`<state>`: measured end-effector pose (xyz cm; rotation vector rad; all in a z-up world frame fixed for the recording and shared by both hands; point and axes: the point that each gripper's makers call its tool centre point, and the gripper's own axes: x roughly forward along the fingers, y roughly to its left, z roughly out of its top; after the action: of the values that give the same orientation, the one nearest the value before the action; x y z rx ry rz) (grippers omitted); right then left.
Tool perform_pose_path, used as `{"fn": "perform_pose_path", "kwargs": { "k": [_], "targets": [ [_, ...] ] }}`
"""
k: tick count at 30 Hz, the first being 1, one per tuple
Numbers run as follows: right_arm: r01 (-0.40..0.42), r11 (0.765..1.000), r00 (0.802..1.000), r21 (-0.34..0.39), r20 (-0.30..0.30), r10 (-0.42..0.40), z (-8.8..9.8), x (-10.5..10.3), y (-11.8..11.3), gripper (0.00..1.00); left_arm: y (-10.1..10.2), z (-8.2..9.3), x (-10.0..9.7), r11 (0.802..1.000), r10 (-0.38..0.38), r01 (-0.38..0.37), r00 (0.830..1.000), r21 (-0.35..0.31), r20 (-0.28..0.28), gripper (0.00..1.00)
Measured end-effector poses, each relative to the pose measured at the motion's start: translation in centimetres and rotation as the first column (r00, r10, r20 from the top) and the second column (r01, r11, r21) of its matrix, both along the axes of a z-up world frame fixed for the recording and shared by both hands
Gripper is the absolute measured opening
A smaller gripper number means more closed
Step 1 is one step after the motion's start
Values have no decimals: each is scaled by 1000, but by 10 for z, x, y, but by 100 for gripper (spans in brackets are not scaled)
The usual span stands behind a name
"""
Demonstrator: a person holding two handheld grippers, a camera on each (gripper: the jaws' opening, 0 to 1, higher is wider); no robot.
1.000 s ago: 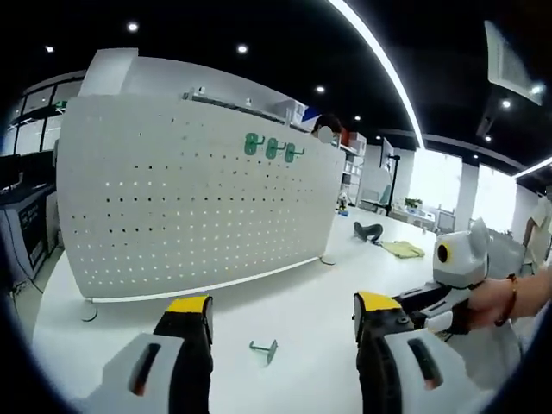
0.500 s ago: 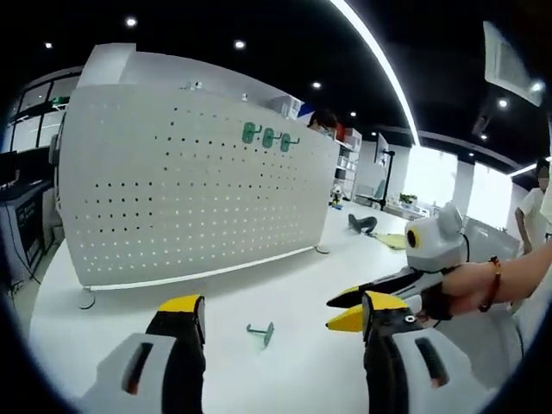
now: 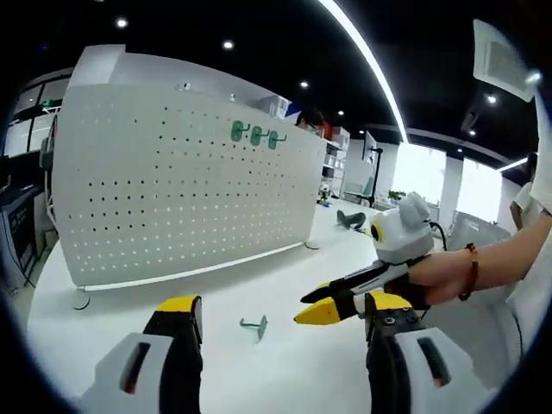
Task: Insert the hook assembly into the mounting plate slot until the hook locks in place.
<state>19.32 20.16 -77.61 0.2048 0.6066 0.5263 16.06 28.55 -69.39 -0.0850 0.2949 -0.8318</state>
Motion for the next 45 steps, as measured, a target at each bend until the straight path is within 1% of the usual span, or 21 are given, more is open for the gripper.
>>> {"fn": "perform_pose_path", "kwargs": {
  "k": [5,7,9,12,14,20,23,24,29,31,32,35,38,45],
  "targets": [
    [22,1000,999,3,-27,-22,-6,7,-3,41,5,-4,1,1000,7,-7,1000,-9,-8,79],
    [24,1000,999,-14,-43,-24,-12,9,-4,41,7,-5,1,1000,5,-6,1000,-13,-11,79],
    [26,1000,998,-5,-53,-26,-15,10,-3,40,10,-6,2,1000,7,-7,1000,-8,-11,79],
    [32,999,997,-5,-65,-33,-18,12,-2,40,13,-6,5,1000,17,-17,1000,-19,-10,79],
    [33,999,996,-8,-84,-34,-23,13,-1,40,14,-6,6,1000,19,-19,1000,-19,-7,79],
    [39,999,992,-11,-123,-40,-34,17,1,37,17,-8,5,999,26,-26,1000,-26,-7,79],
    [37,999,990,-17,-136,-39,-39,19,5,37,20,-10,5,998,40,-41,999,-45,-24,79],
    [36,999,989,-12,-141,-37,-40,19,6,37,20,-10,5,998,45,-46,999,-48,-21,79],
    [42,999,985,-1,-168,-42,-47,25,13,37,25,-13,2,997,58,-59,998,-44,-27,79],
    [50,999,981,2,-189,-48,-52,27,14,37,28,-15,1,997,67,-68,997,-45,-31,79],
    [49,999,981,3,-190,-48,-53,28,15,37,30,-16,1,996,75,-76,997,-46,-33,79],
    [42,999,977,-11,-208,-43,-59,28,18,37,35,-19,-1,995,91,-92,995,-36,-41,79],
    [62,998,975,5,-213,-59,-60,32,18,37,38,-20,-3,994,100,-102,994,-34,-45,79],
    [81,997,969,15,-236,-75,-62,39,19,36,44,-24,-3,991,122,-125,991,-39,-61,78]
  ]
}}
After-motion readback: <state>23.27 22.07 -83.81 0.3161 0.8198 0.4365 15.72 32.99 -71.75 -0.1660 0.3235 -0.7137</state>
